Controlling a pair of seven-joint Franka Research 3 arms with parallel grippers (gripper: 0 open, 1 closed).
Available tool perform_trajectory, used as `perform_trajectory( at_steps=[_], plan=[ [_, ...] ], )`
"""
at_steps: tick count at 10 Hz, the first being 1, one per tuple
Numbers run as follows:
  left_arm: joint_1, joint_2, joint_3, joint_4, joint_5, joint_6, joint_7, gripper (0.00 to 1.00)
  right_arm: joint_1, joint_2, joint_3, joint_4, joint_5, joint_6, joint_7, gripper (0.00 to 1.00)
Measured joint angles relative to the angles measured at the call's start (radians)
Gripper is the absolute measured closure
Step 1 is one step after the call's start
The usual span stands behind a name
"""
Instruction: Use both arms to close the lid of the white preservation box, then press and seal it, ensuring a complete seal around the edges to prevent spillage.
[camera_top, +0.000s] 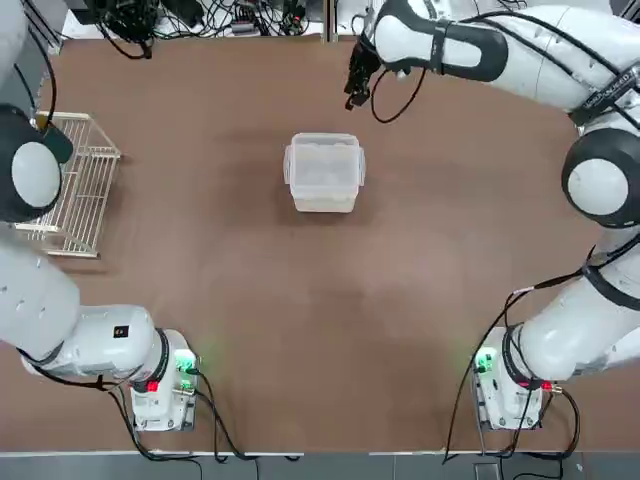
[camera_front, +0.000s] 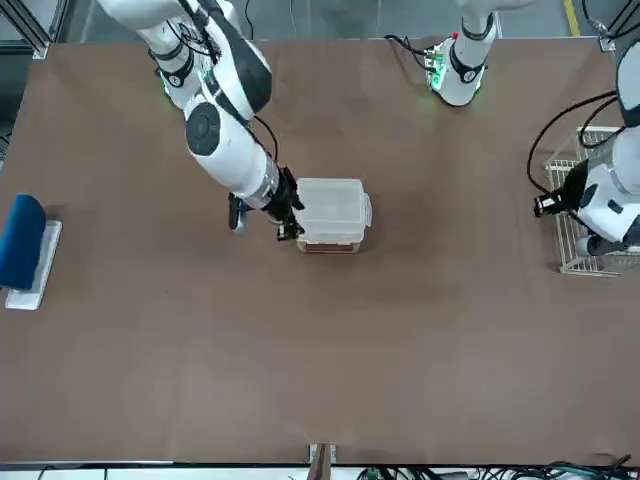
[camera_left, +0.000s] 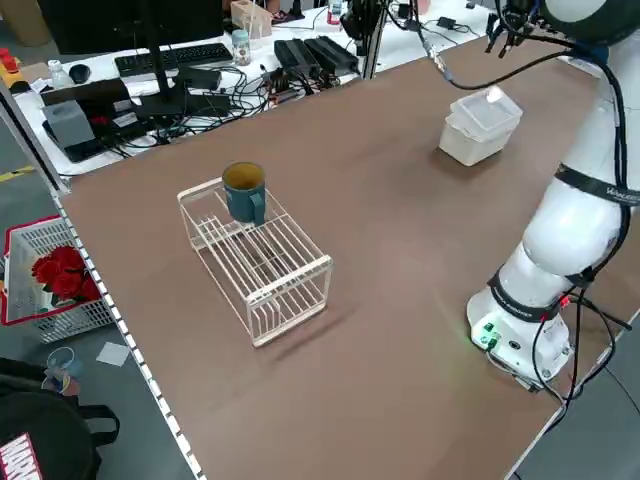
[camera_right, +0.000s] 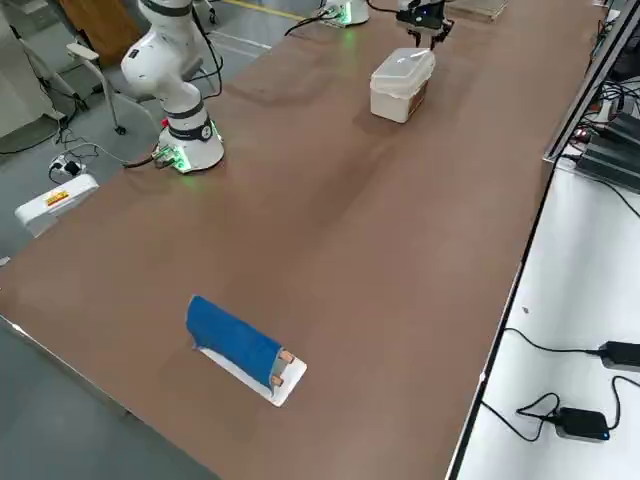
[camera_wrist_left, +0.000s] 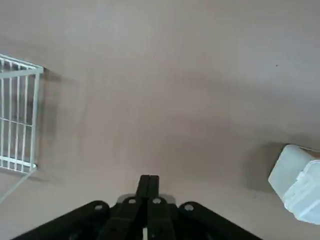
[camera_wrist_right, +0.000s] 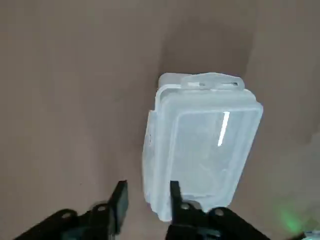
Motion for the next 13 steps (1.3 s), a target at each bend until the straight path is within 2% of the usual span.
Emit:
perform_trajectory(
  at_steps=[2,5,7,10,13],
  plan=[
    [-0.013,0.021,-0.01,-0.012,-0.069,0.009,-0.089,0.99,0.076,0.028,0.0,-0.013,-0.055,-0.002,0.019,0.98],
    [-0.021,0.024,-0.056,-0.079,-0.129,0.086,-0.208,0.99,0.116,0.109,-0.002,-0.016,-0.15,0.06,0.081,0.99],
    [-0.021,0.012,-0.06,-0.18,-0.204,0.185,-0.222,0.99,0.115,0.148,-0.01,-0.016,-0.166,0.105,0.082,0.99],
    [-0.02,-0.041,-0.108,-0.419,-0.305,0.437,-0.237,0.99,0.115,0.165,-0.015,-0.015,-0.168,0.131,0.083,0.99],
    [-0.024,-0.046,-0.253,-0.608,-0.368,0.734,-0.377,0.99,0.116,0.176,-0.016,-0.015,-0.173,0.148,0.083,0.99]
  ],
)
